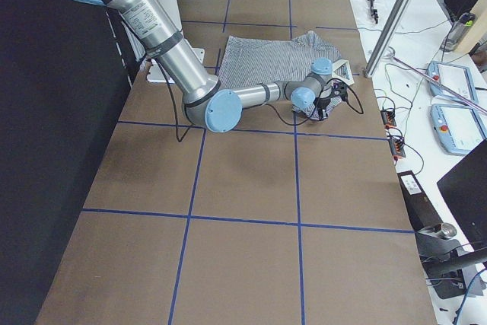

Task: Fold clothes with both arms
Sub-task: 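Reach the right gripper to the sleeve nearest it and grasp it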

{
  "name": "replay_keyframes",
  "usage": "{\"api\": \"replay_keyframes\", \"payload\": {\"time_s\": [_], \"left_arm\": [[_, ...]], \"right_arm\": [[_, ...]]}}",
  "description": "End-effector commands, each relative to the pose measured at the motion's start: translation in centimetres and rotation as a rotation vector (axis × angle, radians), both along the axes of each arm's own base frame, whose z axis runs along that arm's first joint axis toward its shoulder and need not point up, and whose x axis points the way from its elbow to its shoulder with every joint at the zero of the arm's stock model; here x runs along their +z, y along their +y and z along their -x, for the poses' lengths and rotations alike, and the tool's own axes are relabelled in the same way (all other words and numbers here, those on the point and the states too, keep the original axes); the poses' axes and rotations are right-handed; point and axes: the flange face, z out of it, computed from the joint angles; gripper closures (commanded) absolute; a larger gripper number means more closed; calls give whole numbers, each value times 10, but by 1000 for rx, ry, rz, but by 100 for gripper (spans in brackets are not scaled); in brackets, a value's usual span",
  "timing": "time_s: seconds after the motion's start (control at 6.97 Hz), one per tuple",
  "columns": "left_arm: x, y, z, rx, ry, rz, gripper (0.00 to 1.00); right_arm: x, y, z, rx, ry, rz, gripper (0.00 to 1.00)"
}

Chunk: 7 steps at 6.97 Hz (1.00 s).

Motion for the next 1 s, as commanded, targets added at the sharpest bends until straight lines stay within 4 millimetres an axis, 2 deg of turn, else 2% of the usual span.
{"api": "replay_keyframes", "payload": {"time_s": [0.0, 0.14, 0.43, 0.57, 0.72, 0.86], "left_arm": [[-2, -1, 0, 1, 2, -2, 0], [-2, -1, 0, 1, 2, -2, 0], [-4, -2, -1, 1, 2, -3, 0], [-3, -2, -1, 1, 2, -2, 0], [0, -3, -1, 2, 0, 1, 0], [0, -3, -1, 2, 0, 1, 0]], "right_arm": [[-23, -2, -3, -15, -25, -43, 100], [-56, 6, -4, -43, -89, -63, 100], [-107, 22, -7, -92, -180, -110, 100], [-131, 26, 13, -94, -197, -108, 100], [-158, 16, 40, -79, -184, -107, 100], [-176, 2, 77, -43, -130, -117, 100]]}}
